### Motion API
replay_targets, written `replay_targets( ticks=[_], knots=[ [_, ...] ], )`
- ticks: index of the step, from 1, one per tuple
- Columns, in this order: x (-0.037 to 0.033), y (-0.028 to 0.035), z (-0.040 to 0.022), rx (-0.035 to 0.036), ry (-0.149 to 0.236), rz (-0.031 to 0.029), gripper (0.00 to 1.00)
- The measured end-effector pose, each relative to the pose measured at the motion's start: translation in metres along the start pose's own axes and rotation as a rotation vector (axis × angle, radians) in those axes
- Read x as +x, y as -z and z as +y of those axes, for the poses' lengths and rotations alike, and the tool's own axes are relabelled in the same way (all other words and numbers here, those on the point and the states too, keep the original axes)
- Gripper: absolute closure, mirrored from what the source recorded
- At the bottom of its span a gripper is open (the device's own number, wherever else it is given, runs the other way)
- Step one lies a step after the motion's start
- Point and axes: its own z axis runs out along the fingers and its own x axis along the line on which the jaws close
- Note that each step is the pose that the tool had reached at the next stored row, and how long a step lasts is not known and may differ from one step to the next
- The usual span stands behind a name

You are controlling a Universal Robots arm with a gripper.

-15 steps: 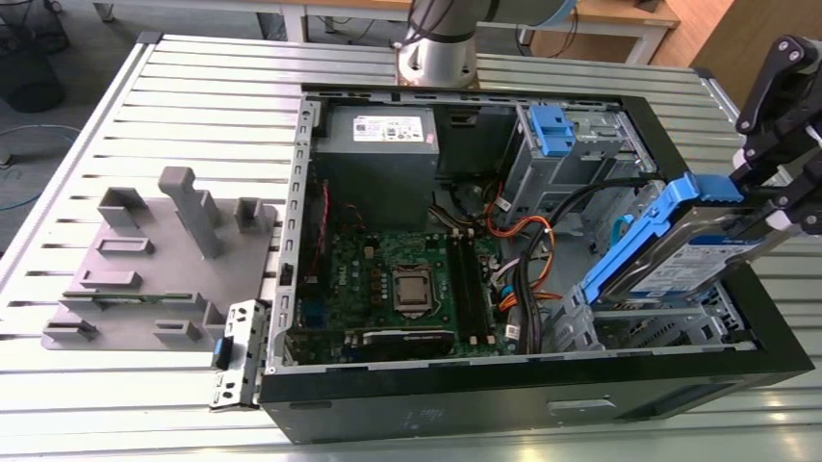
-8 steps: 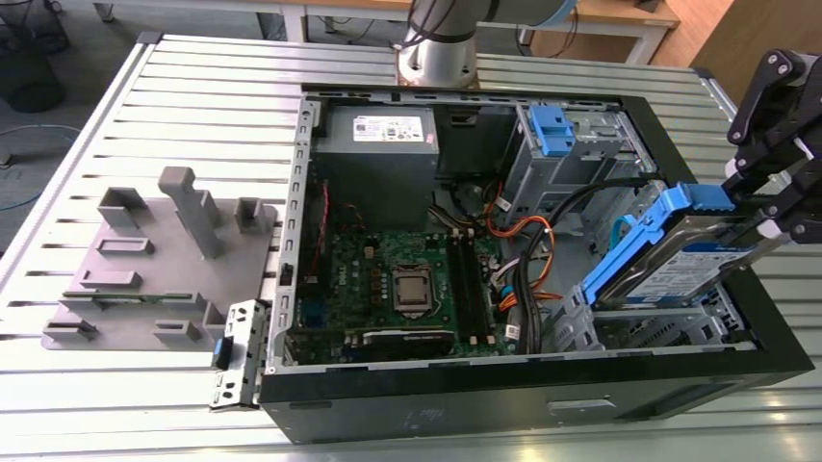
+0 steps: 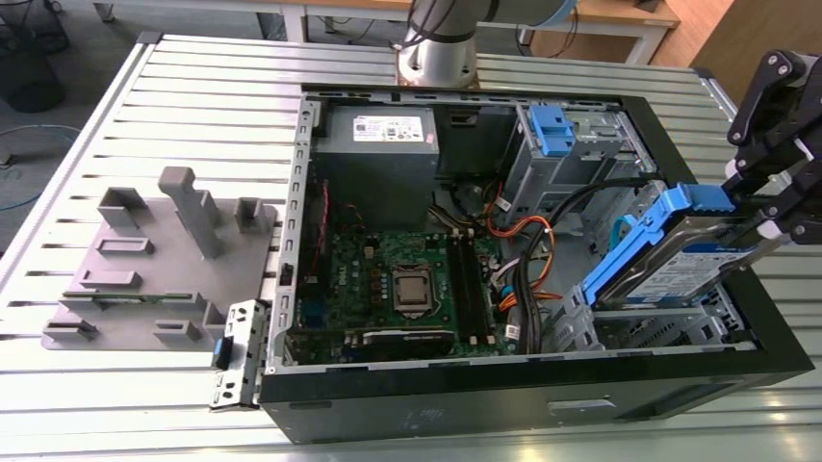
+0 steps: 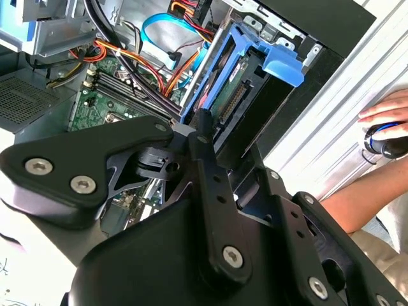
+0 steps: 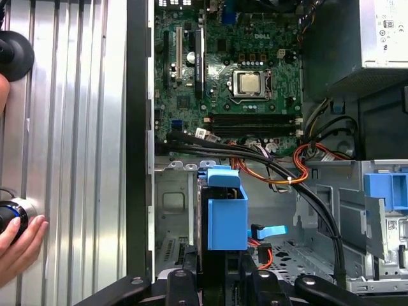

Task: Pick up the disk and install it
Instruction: 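Insert the disk into the insertion slot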

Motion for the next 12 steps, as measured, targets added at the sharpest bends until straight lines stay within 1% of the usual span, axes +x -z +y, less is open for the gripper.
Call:
replay_targets(
  ticks=[3, 5, 8, 12],
  knots=[
    [0.0001, -0.0006, 0.0, 0.0, 0.0, 0.0003, 0.65],
    [0.0002, -0.0027, -0.0001, -0.0001, 0.0, 0.0002, 0.65],
    [0.0005, -0.007, -0.0003, -0.0001, 0.0, 0.0002, 0.65],
    [0.0008, -0.0142, -0.0006, 0.0, 0.0, 0.0002, 0.65]
  ],
)
